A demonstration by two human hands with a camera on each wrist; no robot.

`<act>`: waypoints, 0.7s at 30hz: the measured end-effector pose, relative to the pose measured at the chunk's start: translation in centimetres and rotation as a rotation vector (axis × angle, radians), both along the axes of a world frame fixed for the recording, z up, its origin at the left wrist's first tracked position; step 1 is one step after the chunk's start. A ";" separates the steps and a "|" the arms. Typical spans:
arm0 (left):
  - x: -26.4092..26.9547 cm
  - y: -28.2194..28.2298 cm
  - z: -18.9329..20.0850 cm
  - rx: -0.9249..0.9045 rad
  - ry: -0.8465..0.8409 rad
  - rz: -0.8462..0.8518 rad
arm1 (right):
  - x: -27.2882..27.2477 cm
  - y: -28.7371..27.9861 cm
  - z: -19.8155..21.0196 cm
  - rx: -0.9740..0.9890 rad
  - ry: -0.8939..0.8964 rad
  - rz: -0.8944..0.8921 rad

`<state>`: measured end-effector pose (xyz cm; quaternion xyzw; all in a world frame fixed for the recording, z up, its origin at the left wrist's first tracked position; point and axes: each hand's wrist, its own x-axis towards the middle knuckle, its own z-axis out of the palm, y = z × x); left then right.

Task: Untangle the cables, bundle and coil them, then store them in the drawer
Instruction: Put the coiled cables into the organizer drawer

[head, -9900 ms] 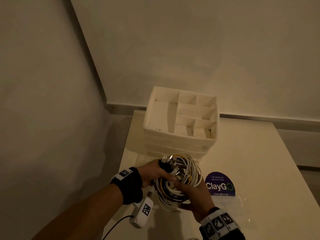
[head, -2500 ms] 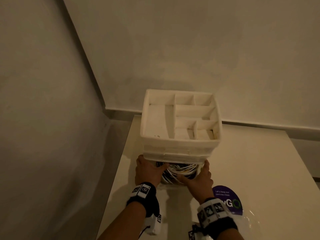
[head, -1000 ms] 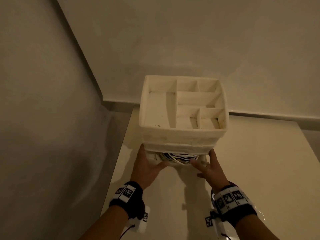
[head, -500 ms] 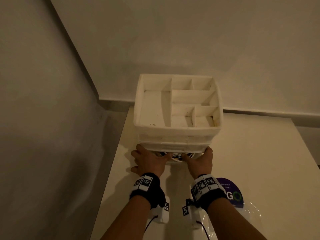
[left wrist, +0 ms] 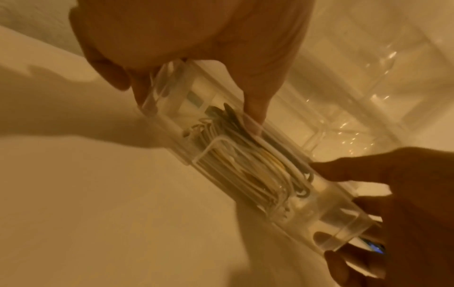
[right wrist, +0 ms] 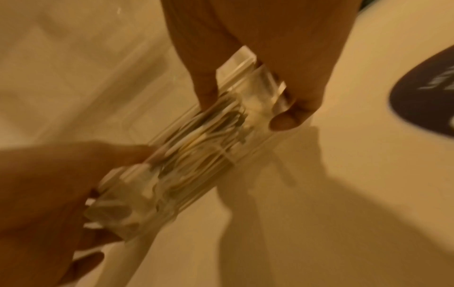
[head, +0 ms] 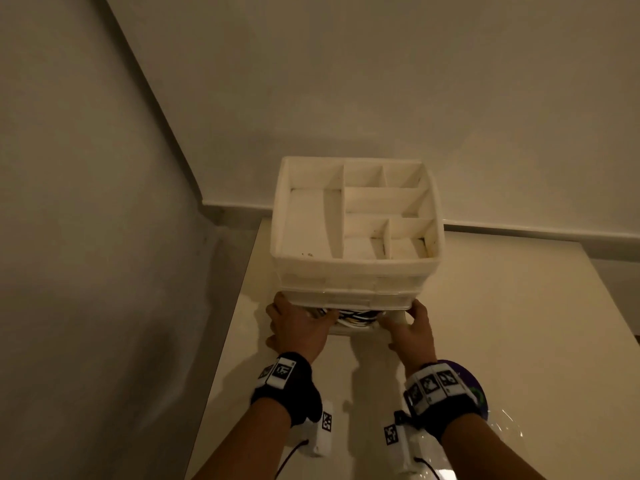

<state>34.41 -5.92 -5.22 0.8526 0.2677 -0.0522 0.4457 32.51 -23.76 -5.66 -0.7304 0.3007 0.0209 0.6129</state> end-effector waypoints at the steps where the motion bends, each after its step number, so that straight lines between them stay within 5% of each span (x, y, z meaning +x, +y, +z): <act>1: -0.1 0.6 -0.2 -0.077 -0.031 -0.025 | -0.4 -0.8 0.1 0.075 0.008 0.051; 4: -0.4 2.9 -0.5 -0.279 -0.162 -0.163 | -1.0 -2.9 0.4 0.046 -0.011 0.284; 8: -0.5 6.2 -1.7 -0.198 -0.070 -0.426 | -0.2 -3.5 0.9 -0.178 0.010 0.448; 21: 0.2 5.0 -2.2 -0.085 -0.253 -0.233 | 0.1 -1.3 1.0 -0.332 -0.037 0.190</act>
